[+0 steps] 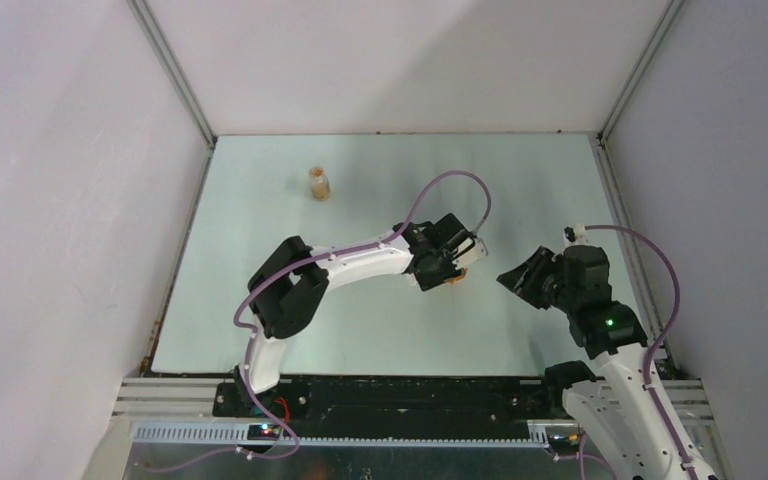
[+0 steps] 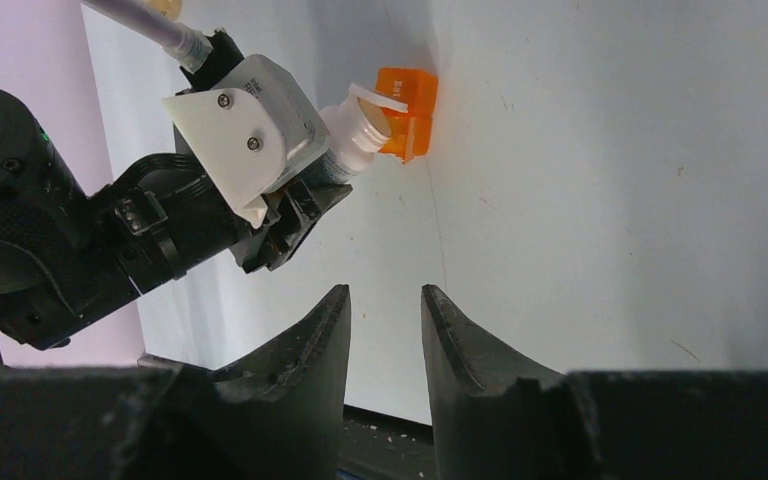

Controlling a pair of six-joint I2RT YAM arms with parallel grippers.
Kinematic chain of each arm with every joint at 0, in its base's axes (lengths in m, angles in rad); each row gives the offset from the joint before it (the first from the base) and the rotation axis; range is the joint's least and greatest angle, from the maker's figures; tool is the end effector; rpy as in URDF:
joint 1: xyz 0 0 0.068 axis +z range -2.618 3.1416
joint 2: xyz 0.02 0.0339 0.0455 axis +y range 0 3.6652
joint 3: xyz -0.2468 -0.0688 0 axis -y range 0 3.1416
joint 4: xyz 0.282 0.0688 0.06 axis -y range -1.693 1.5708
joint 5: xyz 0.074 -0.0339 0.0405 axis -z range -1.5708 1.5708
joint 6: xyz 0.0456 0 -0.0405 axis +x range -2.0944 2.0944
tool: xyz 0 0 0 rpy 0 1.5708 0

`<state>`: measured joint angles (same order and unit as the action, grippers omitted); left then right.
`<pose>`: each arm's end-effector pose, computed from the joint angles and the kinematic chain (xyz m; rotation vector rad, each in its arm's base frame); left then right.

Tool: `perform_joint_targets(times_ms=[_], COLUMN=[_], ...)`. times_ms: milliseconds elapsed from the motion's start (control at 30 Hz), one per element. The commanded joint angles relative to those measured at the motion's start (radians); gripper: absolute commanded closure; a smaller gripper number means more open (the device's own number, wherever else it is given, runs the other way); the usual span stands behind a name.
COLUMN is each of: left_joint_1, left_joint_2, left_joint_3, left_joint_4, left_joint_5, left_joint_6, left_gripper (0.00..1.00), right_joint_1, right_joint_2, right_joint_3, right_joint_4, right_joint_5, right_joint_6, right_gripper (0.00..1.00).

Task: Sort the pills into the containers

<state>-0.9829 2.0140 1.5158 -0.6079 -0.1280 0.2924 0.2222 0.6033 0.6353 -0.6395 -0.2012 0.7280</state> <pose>0.2576 -0.3759 0.1478 1.5520 2.1626 -0.0526 0.1874 0.0517 0.2548 0.4507 2.2211 0.7443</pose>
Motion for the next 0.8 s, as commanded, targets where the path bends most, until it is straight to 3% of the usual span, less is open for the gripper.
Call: perform_joint_targets(times_ms=[0, 767], left_joint_1=[-0.015, -0.045], left_joint_2=[0.008, 0.065], left_joint_3=[0.064, 0.159], left_joint_4=[-0.049, -0.168], left_joint_5=[-0.022, -0.093], left_joint_6=[0.045, 0.09], left_gripper=[1.0, 1.0], right_joint_1=[-0.014, -0.086], right_joint_2=[0.0, 0.009], right_joint_3=[-0.009, -0.035], right_joint_4=[0.015, 0.028], right_joint_5=[-0.019, -0.062], right_joint_6=[-0.014, -0.04], right_gripper=[0.63, 0.63])
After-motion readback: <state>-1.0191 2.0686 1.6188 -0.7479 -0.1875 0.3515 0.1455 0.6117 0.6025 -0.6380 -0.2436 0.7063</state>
